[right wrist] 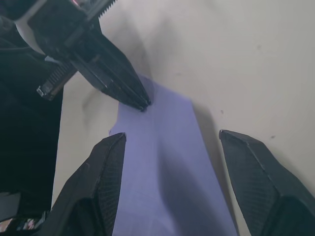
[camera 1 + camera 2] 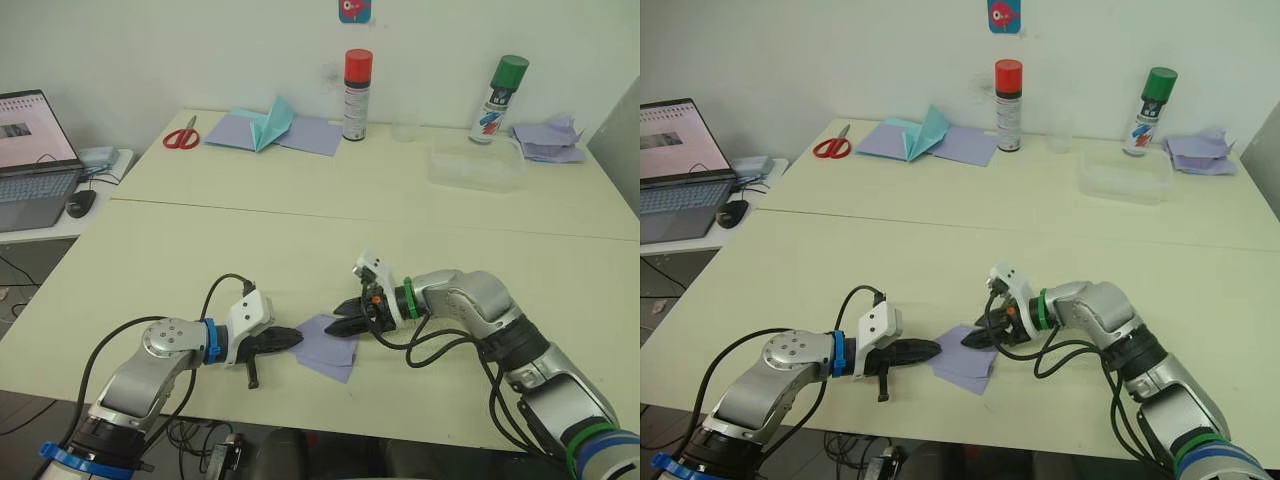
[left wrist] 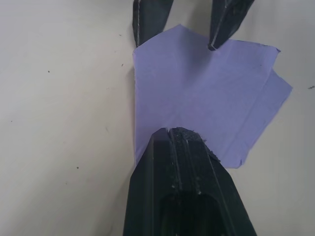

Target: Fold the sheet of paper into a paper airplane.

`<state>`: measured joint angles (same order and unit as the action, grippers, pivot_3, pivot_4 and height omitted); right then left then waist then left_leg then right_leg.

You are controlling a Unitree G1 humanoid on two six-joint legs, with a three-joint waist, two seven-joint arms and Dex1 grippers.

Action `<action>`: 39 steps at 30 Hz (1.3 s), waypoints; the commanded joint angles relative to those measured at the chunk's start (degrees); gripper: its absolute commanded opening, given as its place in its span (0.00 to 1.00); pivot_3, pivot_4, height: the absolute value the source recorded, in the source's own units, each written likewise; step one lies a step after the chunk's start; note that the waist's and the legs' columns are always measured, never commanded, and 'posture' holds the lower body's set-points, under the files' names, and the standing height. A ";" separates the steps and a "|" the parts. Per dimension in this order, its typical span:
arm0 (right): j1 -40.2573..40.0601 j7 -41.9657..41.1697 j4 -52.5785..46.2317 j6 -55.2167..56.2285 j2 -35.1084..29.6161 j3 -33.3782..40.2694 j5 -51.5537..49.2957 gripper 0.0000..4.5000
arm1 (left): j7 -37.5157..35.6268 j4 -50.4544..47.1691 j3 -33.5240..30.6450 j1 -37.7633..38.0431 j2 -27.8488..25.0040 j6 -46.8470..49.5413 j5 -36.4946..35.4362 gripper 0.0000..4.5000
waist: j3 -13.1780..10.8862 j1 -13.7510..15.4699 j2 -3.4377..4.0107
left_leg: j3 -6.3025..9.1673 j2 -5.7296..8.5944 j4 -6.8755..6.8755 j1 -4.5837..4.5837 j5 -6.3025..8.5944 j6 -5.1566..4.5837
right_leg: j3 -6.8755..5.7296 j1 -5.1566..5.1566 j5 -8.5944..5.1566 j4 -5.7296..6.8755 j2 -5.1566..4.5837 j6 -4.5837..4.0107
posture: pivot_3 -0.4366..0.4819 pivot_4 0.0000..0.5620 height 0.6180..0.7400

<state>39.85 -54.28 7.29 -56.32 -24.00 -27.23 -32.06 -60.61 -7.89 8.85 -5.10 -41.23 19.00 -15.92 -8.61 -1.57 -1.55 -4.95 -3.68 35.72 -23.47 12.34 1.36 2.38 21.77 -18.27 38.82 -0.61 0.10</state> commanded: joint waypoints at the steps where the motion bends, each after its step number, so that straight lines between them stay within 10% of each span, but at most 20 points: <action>1: 1.15 -3.46 -0.54 -1.22 -0.68 -0.44 0.69 0.70 | 1.72 3.49 2.10 2.48 -0.34 1.56 3.28 0.00 | 0.00 -0.01 0.00 | 0.01 0.00 0.00 0.00 0.00 0.00 | -0.02 0.01 0.00 0.00 0.00 0.00 | 0.48 0.27 1.00; 16: -0.83 -6.41 -2.89 -12.74 -1.92 6.14 -3.66 0.70 | 1.80 4.60 2.27 1.85 -0.25 1.14 3.67 0.00 | 0.00 -0.05 0.00 | 0.00 0.00 -0.03 -0.01 0.00 0.01 | -0.02 0.07 -0.01 0.00 -0.03 -0.02 | 0.48 0.27 1.00; 39: -16.84 15.45 -11.06 -8.74 14.56 19.97 -4.09 0.70 | 0.81 4.28 2.32 2.53 -1.37 1.83 3.44 0.00 | 0.06 -0.25 -0.03 | 0.00 -0.01 -0.03 -0.09 0.00 0.01 | -0.03 0.30 -0.16 0.00 -0.04 0.26 | 0.48 0.27 1.00</action>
<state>23.28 -39.73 -2.14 -67.43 -9.88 -7.57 -37.00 -60.55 -7.80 8.60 -4.64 -41.45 18.33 -15.91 -8.55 -1.83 -1.58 -4.95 -3.69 35.69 -23.57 12.35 1.37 2.35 22.08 -18.43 38.82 -0.65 0.36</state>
